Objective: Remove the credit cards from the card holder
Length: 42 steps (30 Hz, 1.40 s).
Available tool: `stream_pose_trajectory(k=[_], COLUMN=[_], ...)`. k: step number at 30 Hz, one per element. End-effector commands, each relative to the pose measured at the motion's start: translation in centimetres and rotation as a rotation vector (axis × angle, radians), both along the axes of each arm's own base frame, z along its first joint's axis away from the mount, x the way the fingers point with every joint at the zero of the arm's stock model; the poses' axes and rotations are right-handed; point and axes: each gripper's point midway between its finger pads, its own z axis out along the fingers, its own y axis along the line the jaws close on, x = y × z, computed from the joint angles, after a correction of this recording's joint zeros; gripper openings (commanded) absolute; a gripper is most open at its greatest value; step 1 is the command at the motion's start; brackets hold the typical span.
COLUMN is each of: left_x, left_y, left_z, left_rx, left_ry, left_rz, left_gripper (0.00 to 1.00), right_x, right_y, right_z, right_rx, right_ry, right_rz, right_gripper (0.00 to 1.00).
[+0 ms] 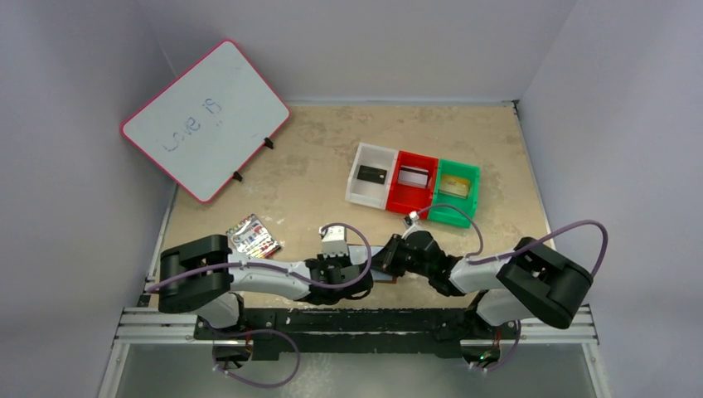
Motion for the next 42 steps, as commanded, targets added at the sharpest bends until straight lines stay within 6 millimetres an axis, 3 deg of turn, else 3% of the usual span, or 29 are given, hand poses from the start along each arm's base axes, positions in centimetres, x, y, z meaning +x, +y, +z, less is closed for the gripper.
stream_pose_trajectory(k=[1,6,10,13,16,18,24,28,32,34,42], left_x=[-0.4,0.0,0.0,0.0,0.0,0.0,0.5,0.7,0.9,0.9,1.0], left_y=[0.3,0.7,0.6,0.7,0.9,1.0,1.8,1.7,1.6,1.5,1.3], left_z=[-0.7,-1.4,-1.3,-1.1,-1.1,-1.1,-0.6,-0.3,-0.3,-0.3,-0.6], left_rx=[0.039,0.06,0.056,0.051,0.048,0.044,0.06,0.064,0.071,0.076,0.089], left_ry=[0.028,0.01,0.004,0.003,0.002,0.0,-0.033,-0.047,-0.059,-0.061,-0.057], left_rz=[-0.001,0.016,0.018,0.02,0.02,0.022,0.047,0.042,0.041,0.038,0.035], left_gripper=[0.15,0.13,0.13,0.13,0.12,0.12,0.08,0.0,0.0,0.0,0.0], right_x=[0.7,0.3,0.5,0.3,0.2,0.2,0.1,0.1,0.4,0.6,0.6], right_y=[0.1,1.2,1.6,1.7,1.9,1.7,1.1,0.8,0.8,0.4,-0.2], right_z=[1.6,4.3,3.1,2.6,2.3,1.9,1.0,1.4,1.7,1.8,2.1], right_rx=[0.041,0.16,0.122,0.138,0.149,0.138,0.075,0.084,0.06,0.045,0.025], right_ry=[-0.044,-0.135,-0.094,-0.085,-0.075,-0.066,-0.046,-0.057,-0.066,-0.071,-0.076], right_rz=[-0.015,0.067,0.087,0.089,0.095,0.086,0.075,0.064,0.066,0.05,0.032], right_gripper=[0.13,0.05,0.13,0.13,0.03,0.01,0.1,0.05,0.09,0.01,0.0])
